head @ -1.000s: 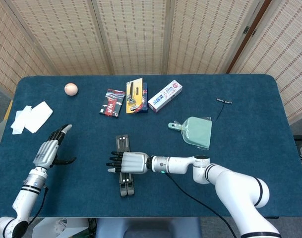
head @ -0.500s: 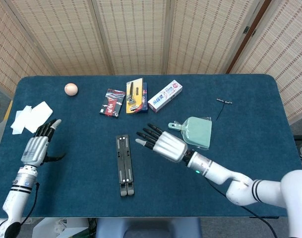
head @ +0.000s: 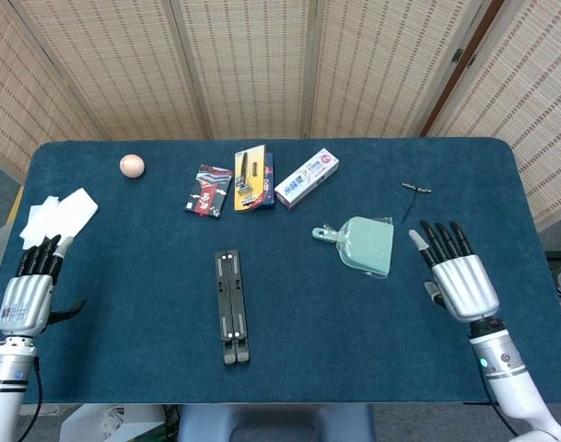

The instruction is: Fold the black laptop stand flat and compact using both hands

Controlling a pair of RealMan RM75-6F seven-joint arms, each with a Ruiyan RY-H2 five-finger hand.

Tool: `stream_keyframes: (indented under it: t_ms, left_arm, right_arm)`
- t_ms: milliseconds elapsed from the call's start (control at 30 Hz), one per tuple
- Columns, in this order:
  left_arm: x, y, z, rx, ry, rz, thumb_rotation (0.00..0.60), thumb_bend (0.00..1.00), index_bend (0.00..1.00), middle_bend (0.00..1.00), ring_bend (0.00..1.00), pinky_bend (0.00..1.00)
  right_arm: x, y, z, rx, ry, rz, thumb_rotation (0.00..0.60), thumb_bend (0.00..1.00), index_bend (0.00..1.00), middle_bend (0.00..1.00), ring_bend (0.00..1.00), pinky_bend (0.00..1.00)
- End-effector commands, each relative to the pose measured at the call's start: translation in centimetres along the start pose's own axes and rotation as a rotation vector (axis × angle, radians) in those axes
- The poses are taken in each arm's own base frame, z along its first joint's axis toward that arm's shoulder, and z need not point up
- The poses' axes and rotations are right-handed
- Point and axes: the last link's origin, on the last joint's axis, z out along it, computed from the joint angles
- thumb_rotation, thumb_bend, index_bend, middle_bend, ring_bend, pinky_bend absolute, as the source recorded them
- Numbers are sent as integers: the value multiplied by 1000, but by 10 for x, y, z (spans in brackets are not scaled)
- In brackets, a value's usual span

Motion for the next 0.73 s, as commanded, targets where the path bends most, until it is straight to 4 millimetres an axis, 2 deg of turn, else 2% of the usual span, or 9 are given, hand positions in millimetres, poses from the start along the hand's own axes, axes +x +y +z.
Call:
stream_keyframes:
  t_ms: [33, 167, 367, 733]
  left_arm:
    - [2, 0, -16, 7, 20, 28, 600, 171, 0, 0, 0, 0]
    - [-1, 2, -32, 17, 15, 50, 600, 170, 0, 0, 0, 0]
    - [1, 4, -46, 40, 19, 66, 600, 170, 0, 0, 0, 0]
    - [4, 7, -50, 45, 25, 44, 600, 170, 0, 0, 0, 0]
  right_arm:
    - [-5, 18, -29, -89, -54, 9, 600, 215, 0, 0, 0, 0]
    - [-7, 29, -48, -141, -83, 11, 600, 215, 0, 0, 0, 0]
    - [-6, 39, -65, -195, -104, 25, 600, 215, 0, 0, 0, 0]
    - [-6, 39, -73, -194, -66, -5, 600, 216, 0, 0, 0, 0]
